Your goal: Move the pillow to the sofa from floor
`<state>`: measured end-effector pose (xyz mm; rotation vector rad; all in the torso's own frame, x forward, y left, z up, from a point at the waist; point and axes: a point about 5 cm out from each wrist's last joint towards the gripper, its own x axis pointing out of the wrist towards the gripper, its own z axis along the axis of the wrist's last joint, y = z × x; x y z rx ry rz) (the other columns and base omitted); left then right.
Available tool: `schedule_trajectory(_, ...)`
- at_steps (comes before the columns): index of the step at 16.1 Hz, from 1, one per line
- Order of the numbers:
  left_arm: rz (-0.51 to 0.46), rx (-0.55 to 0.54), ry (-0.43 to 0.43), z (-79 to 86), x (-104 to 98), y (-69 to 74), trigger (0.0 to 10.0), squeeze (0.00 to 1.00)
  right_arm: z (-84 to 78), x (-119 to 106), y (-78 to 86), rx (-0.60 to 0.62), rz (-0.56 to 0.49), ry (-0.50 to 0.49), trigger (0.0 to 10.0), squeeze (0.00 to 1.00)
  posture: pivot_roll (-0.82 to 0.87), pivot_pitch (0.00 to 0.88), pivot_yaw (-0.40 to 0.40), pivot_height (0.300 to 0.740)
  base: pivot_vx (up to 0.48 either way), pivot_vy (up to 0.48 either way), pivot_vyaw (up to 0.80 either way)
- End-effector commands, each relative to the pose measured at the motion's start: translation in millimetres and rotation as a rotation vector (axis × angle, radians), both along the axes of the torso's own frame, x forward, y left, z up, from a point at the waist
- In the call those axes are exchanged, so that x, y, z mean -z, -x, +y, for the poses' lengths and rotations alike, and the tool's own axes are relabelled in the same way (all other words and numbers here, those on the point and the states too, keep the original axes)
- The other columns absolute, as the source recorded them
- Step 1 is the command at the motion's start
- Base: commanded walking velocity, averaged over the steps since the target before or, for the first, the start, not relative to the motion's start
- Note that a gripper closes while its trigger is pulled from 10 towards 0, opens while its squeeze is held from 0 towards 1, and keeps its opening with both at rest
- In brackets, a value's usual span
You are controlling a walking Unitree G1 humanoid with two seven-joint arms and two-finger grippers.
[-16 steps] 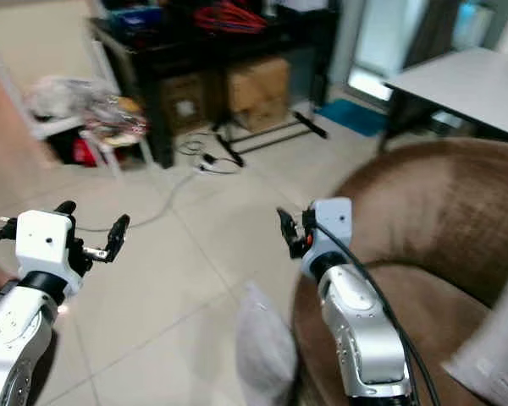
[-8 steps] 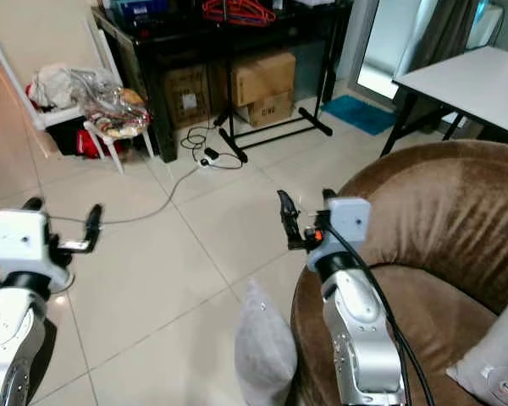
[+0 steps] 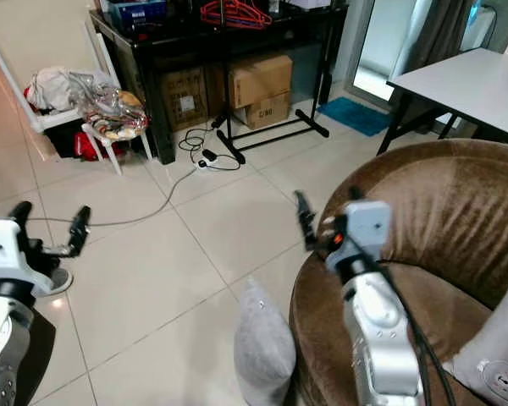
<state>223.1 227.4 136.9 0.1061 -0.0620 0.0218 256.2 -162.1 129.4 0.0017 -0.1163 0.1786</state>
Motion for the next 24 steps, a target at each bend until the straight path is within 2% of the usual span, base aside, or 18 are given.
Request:
schedule_trajectory(1,0.015,0.034,0.001,-5.7,4,1.2,10.0,1.0,2.7,-1,0.3,-0.018,-0.003,-0.009,10.0,1.0,-0.04,0.0,0.034,0.74,0.0,0.0,0.0)
schedule_trajectory(5,0.078,0.05,-0.022,-10.4,15,5.5,10.0,1.0,15.4,5,1.3,-0.076,0.047,-0.006,10.0,1.0,-0.04,0.0,0.036,0.74,0.0,0.0,0.0)
schedule_trajectory(7,0.08,0.068,-0.014,-12.1,15,6.7,10.0,1.0,18.9,9,4.2,-0.079,0.072,-0.04,10.0,1.0,-0.04,0.0,0.036,0.72,0.0,0.0,0.0)
schedule_trajectory(8,0.069,0.069,-0.031,-12.2,13,7.4,10.0,1.0,19.8,10,5.4,-0.077,0.073,-0.025,10.0,1.0,-0.04,0.0,0.038,0.705,0.0,0.0,0.0)
schedule_trajectory(10,0.083,0.033,-0.004,-10.3,13,7.6,10.0,1.0,20.2,12,5.2,-0.077,0.088,-0.02,10.0,1.0,-0.04,0.0,0.038,0.685,0.0,0.0,0.0)
schedule_trajectory(14,0.063,0.017,-0.076,-7.5,8,7.0,10.0,0.99,21.9,14,6.5,-0.079,0.12,-0.032,10.0,1.0,-0.04,0.0,0.037,0.655,0.0,0.0,0.0)
schedule_trajectory(15,0.063,0.013,-0.081,-7.0,8,7.3,10.0,0.69,22.3,15,6.5,-0.077,0.124,-0.029,10.0,1.0,-0.04,0.0,0.038,0.645,0.0,0.0,0.0)
schedule_trajectory(16,0.066,0.019,-0.081,-7.8,8,7.3,10.0,0.59,21.9,17,5.8,-0.059,0.135,-0.015,10.0,1.0,-0.03,0.0,0.035,0.635,0.0,0.0,0.0)
schedule_trajectory(17,0.069,0.025,-0.087,-8.4,8,6.9,10.0,0.42,23.2,16,3.9,-0.062,0.141,-0.02,10.0,1.0,-0.03,0.0,0.036,0.625,0.0,0.0,0.0)
schedule_trajectory(18,0.069,0.026,-0.09,-8.6,7,6.5,10.0,0.24,23.4,15,2.9,-0.058,0.134,-0.021,10.0,1.0,-0.03,0.0,0.036,0.625,0.0,0.0,0.0)
schedule_trajectory(19,0.067,0.03,-0.09,-9.1,7,6.0,10.0,0.0,24.7,15,0.9,-0.049,0.146,-0.017,10.0,1.0,-0.03,0.0,0.033,0.625,0.0,0.0,0.0)
schedule_trajectory(23,0.062,0.021,-0.097,-9.3,6,7.3,10.0,0.0,27.4,16,1.0,-0.054,0.154,-0.012,10.0,1.0,-0.02,0.0,0.026,0.625,0.0,0.0,0.0)
schedule_trajectory(24,0.058,0.022,-0.099,-9.5,6,7.9,10.0,0.0,28.9,16,1.1,-0.061,0.158,-0.01,10.0,0.0,-0.02,0.0,0.021,0.625,0.0,0.0,0.0)
